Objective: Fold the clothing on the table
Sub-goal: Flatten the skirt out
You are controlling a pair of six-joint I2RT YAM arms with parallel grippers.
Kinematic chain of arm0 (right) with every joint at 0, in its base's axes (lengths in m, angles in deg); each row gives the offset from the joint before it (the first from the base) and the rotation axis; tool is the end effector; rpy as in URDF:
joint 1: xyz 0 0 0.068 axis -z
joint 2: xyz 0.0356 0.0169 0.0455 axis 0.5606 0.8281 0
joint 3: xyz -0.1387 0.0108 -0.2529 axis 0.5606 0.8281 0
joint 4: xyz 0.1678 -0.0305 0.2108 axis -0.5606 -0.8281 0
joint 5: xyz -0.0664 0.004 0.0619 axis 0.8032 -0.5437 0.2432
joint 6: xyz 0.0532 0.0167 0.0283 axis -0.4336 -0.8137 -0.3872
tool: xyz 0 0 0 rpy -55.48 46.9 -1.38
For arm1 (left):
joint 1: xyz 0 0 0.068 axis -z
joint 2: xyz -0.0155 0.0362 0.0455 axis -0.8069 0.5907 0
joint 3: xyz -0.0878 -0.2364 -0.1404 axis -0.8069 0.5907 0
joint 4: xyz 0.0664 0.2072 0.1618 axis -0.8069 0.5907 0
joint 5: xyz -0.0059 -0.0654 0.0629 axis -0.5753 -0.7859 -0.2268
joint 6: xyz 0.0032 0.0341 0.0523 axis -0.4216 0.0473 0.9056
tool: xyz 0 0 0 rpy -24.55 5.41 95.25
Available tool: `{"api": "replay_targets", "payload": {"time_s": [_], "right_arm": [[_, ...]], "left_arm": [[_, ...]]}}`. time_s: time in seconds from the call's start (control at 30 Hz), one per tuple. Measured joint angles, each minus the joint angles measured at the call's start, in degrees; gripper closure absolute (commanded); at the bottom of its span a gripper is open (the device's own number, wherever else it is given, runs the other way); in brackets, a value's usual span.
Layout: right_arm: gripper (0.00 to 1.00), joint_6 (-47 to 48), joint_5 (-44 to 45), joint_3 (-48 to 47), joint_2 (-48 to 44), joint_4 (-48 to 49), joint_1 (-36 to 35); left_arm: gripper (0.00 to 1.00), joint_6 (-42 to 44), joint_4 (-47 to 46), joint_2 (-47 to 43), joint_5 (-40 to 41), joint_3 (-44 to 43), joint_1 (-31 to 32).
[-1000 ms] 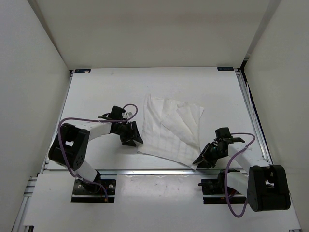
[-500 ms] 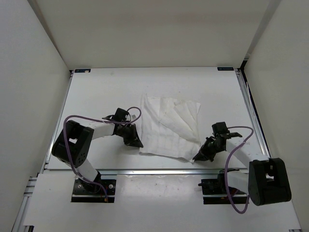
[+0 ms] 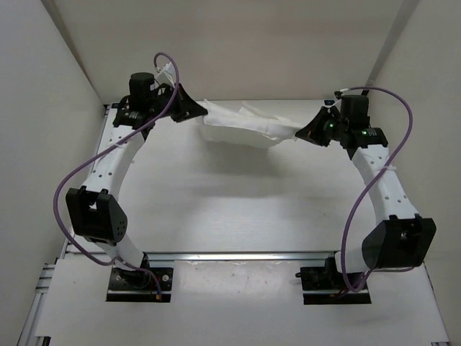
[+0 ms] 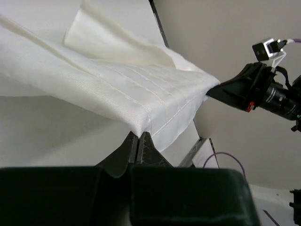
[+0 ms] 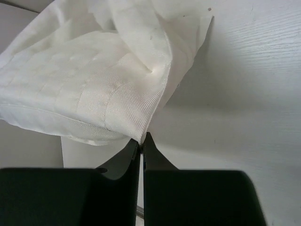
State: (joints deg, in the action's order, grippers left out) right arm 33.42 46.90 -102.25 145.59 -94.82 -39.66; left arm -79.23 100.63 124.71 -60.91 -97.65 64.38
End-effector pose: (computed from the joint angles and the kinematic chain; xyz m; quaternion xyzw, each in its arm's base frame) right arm 0.3303 0.0482 0.3700 0.1384 0.8630 0.2985 0.3833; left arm 0.3887 -0.1033 0.3970 0.0166 0.8128 -0.4552 0.3631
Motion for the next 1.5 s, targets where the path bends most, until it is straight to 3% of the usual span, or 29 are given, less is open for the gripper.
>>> {"api": "replay_targets", "payload": {"time_s": [0.07, 0.17, 0.23, 0.3, 0.4, 0.47, 0.6, 0.67, 0.8, 0.97, 1.13, 1.3, 1.4, 1.5], "right_arm": [[1.00, 0.7, -0.1, 0.2, -2.1, -0.6, 0.0], [1.00, 4.3, 0.2, 1.6, -4.9, -2.8, -2.2], [1.00, 7.4, 2.4, 4.0, -7.5, -4.1, -7.4], [1.00, 9.8, 5.0, 6.8, -11.8, -4.8, -15.3], [1.00, 12.2, 6.3, 10.9, -21.3, -3.6, -24.4], [1.00, 12.6, 7.3, 12.0, -27.9, -1.7, -24.7], [1.00, 13.1, 6.4, 10.9, -31.6, 4.0, -18.0], [1.00, 12.5, 3.2, 10.3, -28.5, 6.4, -12.0], [1.00, 9.8, -7.6, 10.5, -15.6, 12.4, -3.0], [1.00, 8.5, -14.8, 6.1, 7.1, 14.7, 1.1], [1.00, 9.2, -14.8, -5.8, 24.2, 13.1, 3.0], [1.00, 10.9, -11.6, -18.9, 27.1, 11.2, 2.5], [1.00, 12.6, -10.1, -27.6, 26.9, 11.4, 2.1], [1.00, 15.0, -7.9, -30.3, 24.3, 11.9, 1.2]], "left_arm": [[1.00, 0.0, -0.3, -2.2, -1.9, 2.4, -0.1], [1.00, -1.3, -4.0, -8.3, -7.3, 14.2, -0.6], [1.00, -5.5, -9.0, -12.0, -12.8, 22.7, -1.2], [1.00, -15.4, -21.2, -14.6, -18.6, 29.7, -1.9], [1.00, -41.2, -53.8, -16.4, -22.8, 37.8, -4.4], [1.00, -51.2, -67.2, -16.9, -25.0, 37.1, -7.7], [1.00, -57.1, -77.5, -19.3, -26.9, 31.6, -9.3], [1.00, -54.6, -75.1, -21.3, -27.8, 31.6, -9.2], [1.00, -42.3, -58.0, -18.1, -26.1, 30.7, -9.9], [1.00, -32.4, -39.7, 3.2, -18.2, 23.2, -8.6], [1.00, -31.2, -30.3, 25.9, -13.0, 8.5, -6.2], [1.00, -32.8, -27.1, 35.1, -11.3, -7.1, -5.6], [1.00, -35.6, -31.5, 33.5, -12.3, -11.3, -6.0], [1.00, -37.3, -35.5, 28.8, -13.6, -11.5, -6.8]]}}
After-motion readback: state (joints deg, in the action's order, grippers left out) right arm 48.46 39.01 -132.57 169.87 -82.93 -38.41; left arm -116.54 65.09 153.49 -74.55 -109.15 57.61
